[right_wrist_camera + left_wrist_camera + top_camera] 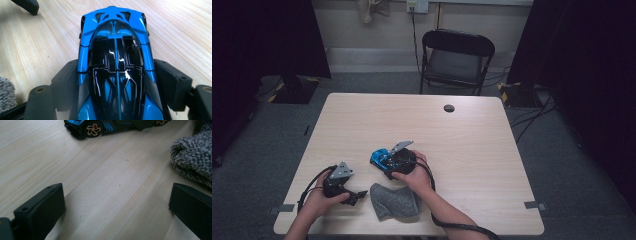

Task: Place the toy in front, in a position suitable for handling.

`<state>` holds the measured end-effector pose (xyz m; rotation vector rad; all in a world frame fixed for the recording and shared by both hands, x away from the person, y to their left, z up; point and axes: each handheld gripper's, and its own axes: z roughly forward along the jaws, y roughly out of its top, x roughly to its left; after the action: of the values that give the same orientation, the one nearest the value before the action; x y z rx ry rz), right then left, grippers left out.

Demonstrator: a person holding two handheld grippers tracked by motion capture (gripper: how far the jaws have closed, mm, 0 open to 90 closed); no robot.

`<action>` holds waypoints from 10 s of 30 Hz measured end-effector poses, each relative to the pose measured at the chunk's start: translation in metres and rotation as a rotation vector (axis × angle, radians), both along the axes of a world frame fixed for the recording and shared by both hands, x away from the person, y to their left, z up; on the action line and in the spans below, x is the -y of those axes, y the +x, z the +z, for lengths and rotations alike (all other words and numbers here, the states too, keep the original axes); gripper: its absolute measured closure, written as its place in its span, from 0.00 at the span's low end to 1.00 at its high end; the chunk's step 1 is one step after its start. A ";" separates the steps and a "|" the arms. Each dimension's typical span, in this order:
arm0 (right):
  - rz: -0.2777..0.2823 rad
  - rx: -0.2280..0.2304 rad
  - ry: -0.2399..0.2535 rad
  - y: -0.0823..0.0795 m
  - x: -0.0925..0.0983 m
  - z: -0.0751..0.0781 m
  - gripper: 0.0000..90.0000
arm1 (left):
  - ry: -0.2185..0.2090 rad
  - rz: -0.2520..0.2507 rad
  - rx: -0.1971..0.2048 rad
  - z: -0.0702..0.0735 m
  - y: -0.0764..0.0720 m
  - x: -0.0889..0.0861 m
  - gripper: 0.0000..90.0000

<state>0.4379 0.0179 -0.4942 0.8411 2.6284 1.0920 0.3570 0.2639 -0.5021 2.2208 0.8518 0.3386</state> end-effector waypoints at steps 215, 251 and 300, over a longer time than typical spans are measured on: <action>-0.240 0.082 0.022 -0.013 0.175 -0.008 0.28 | 0.003 0.002 -0.003 0.000 0.000 0.004 0.00; -0.237 0.082 0.023 -0.013 0.176 -0.008 0.28 | -0.064 -0.287 0.014 0.051 -0.024 0.079 0.17; -0.239 0.084 0.022 -0.013 0.175 -0.008 0.28 | -0.029 -0.330 -0.026 0.015 -0.027 0.101 0.56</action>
<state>0.4246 -0.1575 -0.5018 1.0572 2.3778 1.0685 0.3297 0.1632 -0.4870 2.2939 0.4872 0.1381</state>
